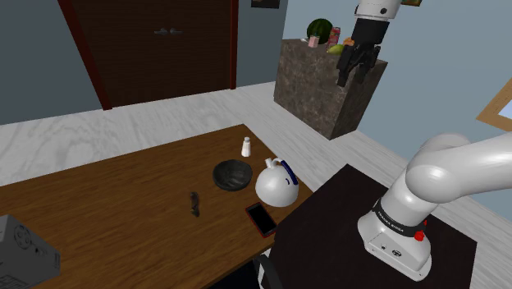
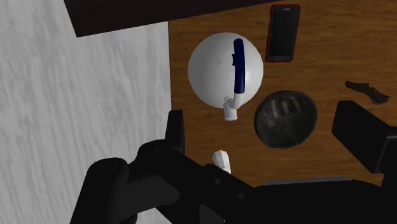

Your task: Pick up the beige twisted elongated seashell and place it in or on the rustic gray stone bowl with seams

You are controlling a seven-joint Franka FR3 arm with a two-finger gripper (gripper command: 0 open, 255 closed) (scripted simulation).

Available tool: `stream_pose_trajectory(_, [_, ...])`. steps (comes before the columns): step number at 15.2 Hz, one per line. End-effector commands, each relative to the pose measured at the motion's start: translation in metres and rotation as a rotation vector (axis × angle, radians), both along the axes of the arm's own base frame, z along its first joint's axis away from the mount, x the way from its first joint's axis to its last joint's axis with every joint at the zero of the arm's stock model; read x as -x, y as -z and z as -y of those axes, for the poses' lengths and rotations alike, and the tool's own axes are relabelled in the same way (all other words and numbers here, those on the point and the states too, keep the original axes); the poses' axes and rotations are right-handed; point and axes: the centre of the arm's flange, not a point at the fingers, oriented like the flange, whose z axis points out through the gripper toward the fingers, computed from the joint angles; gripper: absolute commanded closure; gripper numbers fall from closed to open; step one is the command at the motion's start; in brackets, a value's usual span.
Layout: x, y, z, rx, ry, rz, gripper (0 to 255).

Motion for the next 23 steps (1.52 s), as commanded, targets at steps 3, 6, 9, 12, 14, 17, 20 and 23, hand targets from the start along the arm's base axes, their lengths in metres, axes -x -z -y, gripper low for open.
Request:
stream_pose_trajectory(3, [-0.011,0.018,-0.015,-0.007,-0.006,0.001,0])
stream_pose_trajectory(6, [-0.027,0.045,-0.038,-0.017,-0.016,0.001,0])
stream_pose_trajectory(9, [-0.044,0.071,-0.061,-0.026,-0.025,0.002,0])
stream_pose_trajectory(12, [-0.060,0.097,-0.085,-0.036,-0.035,0.003,0])
stream_pose_trajectory(14, [-0.070,0.115,-0.101,-0.043,-0.041,0.004,0])
stream_pose_trajectory(17, [-0.086,0.140,-0.125,-0.053,-0.050,0.005,0])
stream_pose_trajectory(20, [-0.101,0.166,-0.150,-0.063,-0.060,0.006,0])
stream_pose_trajectory(23, [-0.116,0.191,-0.175,-0.073,-0.069,0.006,0])
